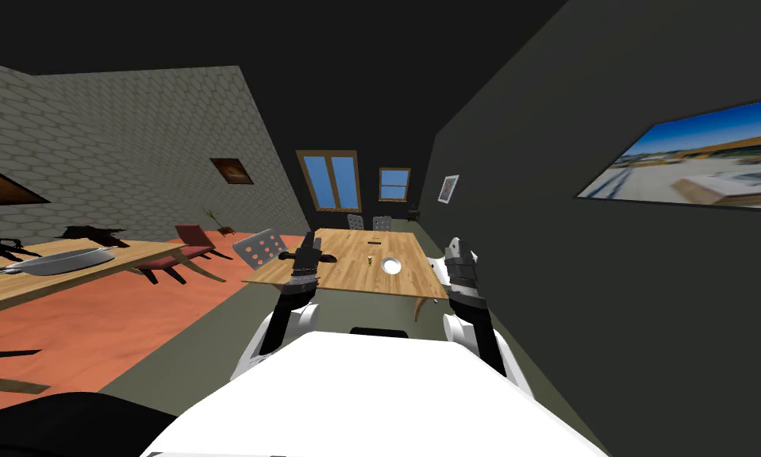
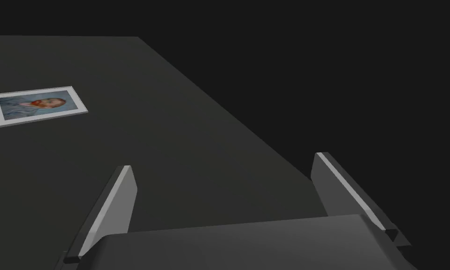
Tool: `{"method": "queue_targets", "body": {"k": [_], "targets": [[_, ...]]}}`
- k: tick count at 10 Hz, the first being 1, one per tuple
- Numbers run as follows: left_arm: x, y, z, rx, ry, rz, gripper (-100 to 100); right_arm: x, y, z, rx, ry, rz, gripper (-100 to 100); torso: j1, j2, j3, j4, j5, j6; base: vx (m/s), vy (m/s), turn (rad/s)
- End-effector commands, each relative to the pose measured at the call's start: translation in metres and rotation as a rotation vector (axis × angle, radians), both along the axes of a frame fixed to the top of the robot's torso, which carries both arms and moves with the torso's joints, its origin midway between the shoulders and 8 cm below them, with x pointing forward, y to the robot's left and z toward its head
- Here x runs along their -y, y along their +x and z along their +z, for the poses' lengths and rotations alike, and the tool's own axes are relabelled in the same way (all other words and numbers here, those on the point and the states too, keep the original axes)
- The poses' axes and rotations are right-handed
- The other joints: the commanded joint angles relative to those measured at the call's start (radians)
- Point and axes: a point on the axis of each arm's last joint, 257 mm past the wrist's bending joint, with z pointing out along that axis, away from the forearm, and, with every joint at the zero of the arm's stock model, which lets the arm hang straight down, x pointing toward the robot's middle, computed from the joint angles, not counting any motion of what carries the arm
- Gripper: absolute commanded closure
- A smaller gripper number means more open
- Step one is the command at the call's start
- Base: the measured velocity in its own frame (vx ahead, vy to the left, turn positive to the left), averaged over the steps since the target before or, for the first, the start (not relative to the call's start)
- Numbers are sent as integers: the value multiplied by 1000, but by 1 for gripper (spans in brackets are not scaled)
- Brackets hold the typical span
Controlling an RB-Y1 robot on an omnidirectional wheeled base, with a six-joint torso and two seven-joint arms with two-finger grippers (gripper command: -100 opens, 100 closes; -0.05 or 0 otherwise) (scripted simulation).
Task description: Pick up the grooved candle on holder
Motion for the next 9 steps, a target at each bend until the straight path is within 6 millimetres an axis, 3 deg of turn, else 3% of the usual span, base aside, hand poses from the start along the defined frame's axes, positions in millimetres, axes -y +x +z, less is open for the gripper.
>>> {"method": "queue_targets", "body": {"k": [1,9], "targets": [[3,8,-8,-29,25,-14,-100,0,0,0,0,0,0,0,0,0,0,0,0,0,0,-9,-55],[1,72,-95,-289,96,-38,-100,0,0,0,0,0,0,0,-2,0,0,0,0,0,-2,-25,-116]]}}
